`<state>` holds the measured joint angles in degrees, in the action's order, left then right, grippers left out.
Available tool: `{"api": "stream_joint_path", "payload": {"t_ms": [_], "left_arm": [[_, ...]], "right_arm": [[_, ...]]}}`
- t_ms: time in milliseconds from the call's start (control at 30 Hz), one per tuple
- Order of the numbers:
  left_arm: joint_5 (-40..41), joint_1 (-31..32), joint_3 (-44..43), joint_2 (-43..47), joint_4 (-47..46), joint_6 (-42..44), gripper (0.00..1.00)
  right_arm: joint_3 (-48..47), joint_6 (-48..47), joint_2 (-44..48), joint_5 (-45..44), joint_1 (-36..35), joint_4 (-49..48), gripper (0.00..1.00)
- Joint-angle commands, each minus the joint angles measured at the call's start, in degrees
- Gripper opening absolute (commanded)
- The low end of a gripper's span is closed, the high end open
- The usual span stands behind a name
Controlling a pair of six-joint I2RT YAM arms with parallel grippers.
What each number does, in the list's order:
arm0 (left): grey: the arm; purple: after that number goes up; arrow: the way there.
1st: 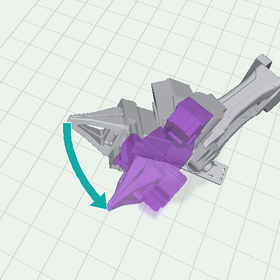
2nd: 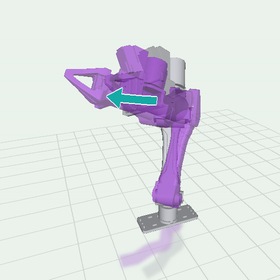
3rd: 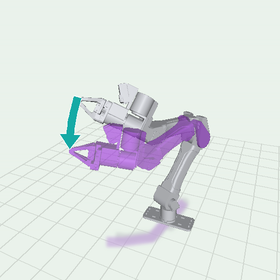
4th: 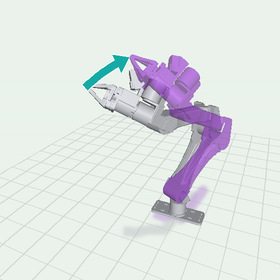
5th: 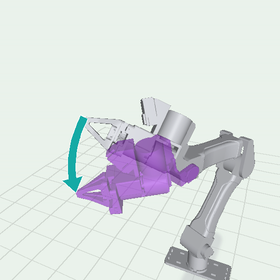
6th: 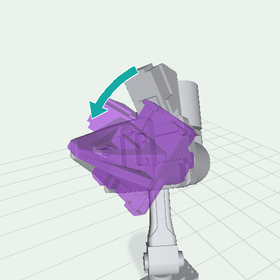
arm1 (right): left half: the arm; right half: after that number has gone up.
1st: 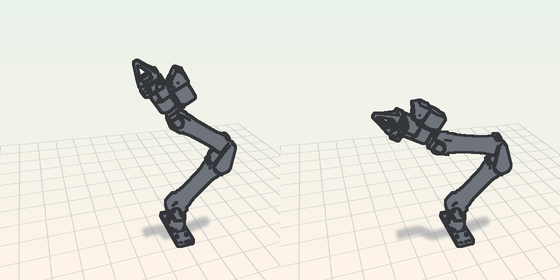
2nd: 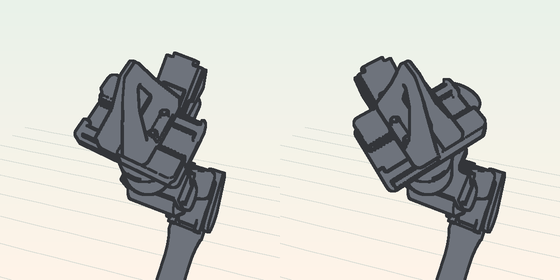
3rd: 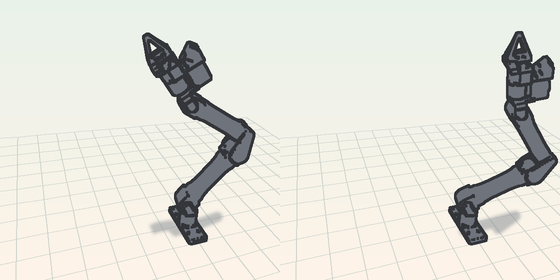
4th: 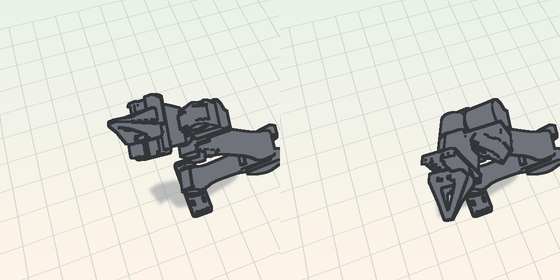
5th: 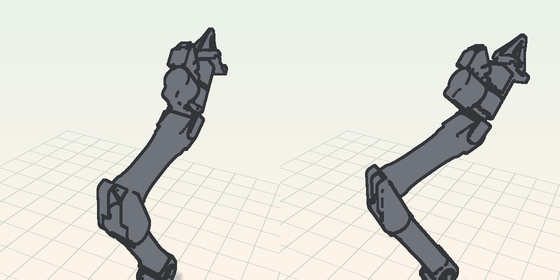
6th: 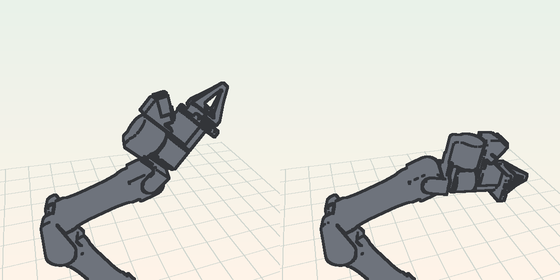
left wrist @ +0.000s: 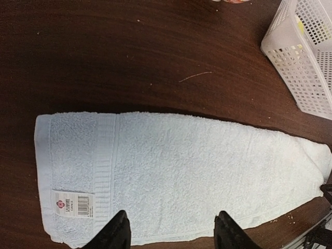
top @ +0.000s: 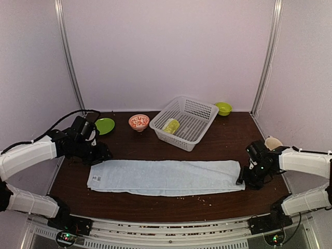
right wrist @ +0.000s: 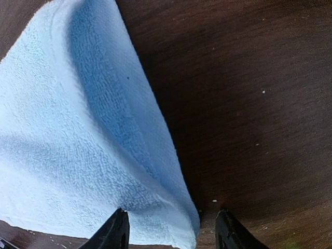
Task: Roll the towels
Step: Pick up the towel from the center of the board.
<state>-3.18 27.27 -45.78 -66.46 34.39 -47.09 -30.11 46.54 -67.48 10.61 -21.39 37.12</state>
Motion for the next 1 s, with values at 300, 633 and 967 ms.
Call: {"api": "stream_joint_path", "payload": {"t_ms": [300, 633, 967], "left_arm": [[0.60, -0.39, -1.78, 2.57, -1.27, 2.41, 0.56], [-0.50, -0.33, 0.62, 2.46, -1.05, 2.17, 0.54], [-0.99, 7.97, 0.39, -2.71, -5.39, -1.28, 0.52]], "right_arm": [[-2.42, -2.44, -1.64, 1.15, 0.49, 3.84, 0.00], [-18.82, -13.08, 10.70, -11.18, 0.47, 16.48, 0.00], [-28.42, -22.28, 15.93, -8.39, 0.30, 21.37, 0.00]]}}
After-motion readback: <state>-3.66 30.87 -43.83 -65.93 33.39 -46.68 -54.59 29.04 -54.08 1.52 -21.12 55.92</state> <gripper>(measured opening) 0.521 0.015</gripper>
